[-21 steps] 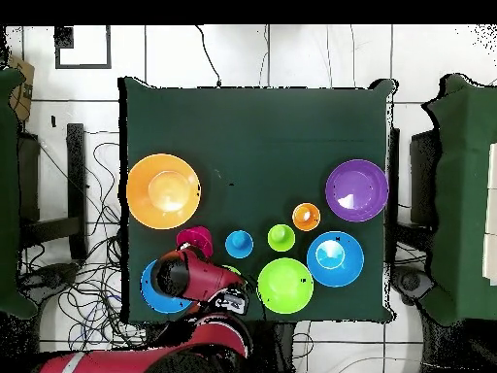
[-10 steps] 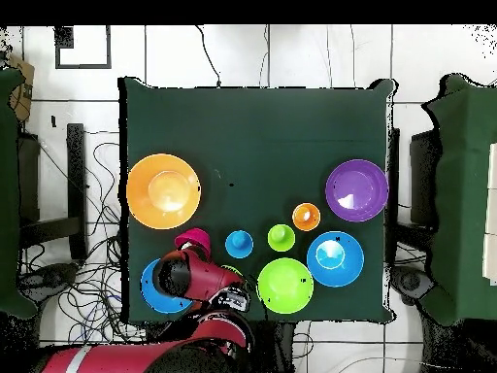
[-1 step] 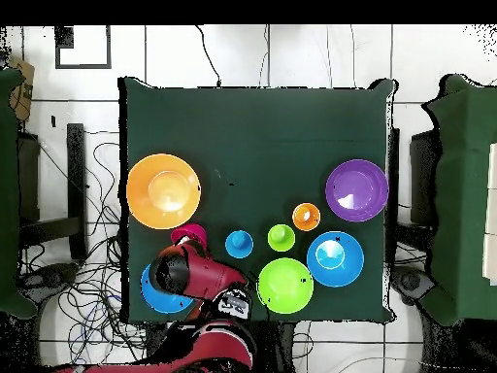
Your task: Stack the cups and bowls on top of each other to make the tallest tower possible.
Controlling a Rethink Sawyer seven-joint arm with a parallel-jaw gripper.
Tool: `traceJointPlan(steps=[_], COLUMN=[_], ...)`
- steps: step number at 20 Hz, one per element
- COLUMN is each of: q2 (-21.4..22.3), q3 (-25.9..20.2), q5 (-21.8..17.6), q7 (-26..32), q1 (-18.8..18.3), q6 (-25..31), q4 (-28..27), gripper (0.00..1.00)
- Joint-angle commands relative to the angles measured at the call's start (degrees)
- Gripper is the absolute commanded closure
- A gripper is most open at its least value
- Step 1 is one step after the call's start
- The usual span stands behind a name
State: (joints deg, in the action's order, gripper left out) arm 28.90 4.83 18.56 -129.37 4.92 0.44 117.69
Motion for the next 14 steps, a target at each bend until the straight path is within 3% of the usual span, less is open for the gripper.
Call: traceJointPlan(steps=[1, 14], q2=[3.51, 1.98], q3=[-2.95, -3.83], q5=[1.58, 0.65], q7=[-7.27, -7.29], q1=[0.31, -0.91], q6=[10.14, 6.36], q4=[-2.21, -3.07], gripper=[0.00, 0.00])
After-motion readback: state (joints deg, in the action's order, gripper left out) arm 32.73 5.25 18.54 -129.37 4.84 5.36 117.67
